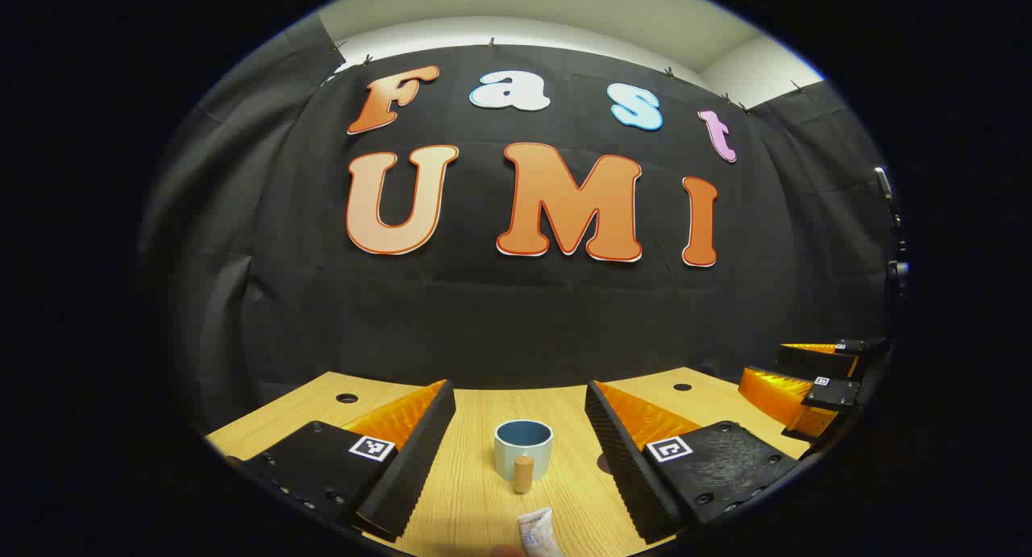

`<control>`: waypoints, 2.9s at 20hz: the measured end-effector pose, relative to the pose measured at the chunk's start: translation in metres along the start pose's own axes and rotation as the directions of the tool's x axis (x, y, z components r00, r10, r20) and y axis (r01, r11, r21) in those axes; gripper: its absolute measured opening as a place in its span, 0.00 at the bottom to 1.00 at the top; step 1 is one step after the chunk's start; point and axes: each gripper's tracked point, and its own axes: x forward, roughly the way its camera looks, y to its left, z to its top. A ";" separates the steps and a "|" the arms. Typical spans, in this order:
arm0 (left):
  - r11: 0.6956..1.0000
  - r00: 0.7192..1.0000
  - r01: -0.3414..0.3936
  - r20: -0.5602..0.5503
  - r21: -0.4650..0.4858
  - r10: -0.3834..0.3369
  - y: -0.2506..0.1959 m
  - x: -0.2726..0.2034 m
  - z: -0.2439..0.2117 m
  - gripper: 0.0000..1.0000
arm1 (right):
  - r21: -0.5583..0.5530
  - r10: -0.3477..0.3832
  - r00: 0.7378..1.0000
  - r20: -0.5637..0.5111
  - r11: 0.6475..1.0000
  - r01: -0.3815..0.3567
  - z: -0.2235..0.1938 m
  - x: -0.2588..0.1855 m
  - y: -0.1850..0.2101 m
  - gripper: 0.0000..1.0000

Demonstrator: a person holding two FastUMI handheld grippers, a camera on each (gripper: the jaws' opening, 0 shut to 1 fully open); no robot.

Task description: Put the toothbrush and toothpaste on the desktop into the cup, then pick up the cup and place it on the coaster on the desktop.

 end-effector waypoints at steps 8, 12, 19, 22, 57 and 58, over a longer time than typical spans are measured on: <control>1.000 1.000 -0.013 0.010 0.015 0.013 0.002 0.000 0.003 0.97 | 0.018 0.006 1.000 0.002 1.000 -0.006 0.001 0.001 0.003 1.00; 1.000 1.000 -0.016 0.027 0.020 0.016 0.001 -0.004 0.007 0.97 | 0.024 -0.002 1.000 0.024 1.000 0.001 0.006 -0.002 0.003 0.99; 1.000 1.000 -0.014 -0.016 0.025 0.015 -0.002 -0.005 -0.005 0.97 | 0.012 0.002 1.000 -0.015 1.000 -0.002 -0.007 -0.007 0.005 0.99; 0.999 0.998 -0.014 -0.060 0.030 0.016 -0.003 -0.006 -0.017 0.97 | 0.011 0.008 0.999 -0.053 1.000 -0.007 -0.018 -0.010 0.009 0.99; 0.999 0.804 -0.021 -0.594 -0.032 -0.002 -0.016 -0.023 -0.194 0.98 | 0.031 0.107 0.775 -0.623 0.993 -0.112 -0.217 -0.033 0.069 0.15; 0.999 0.801 -0.021 -0.598 -0.036 -0.005 -0.017 -0.025 -0.197 1.00 | 0.036 0.113 0.774 -0.623 0.993 -0.115 -0.217 -0.033 0.069 0.13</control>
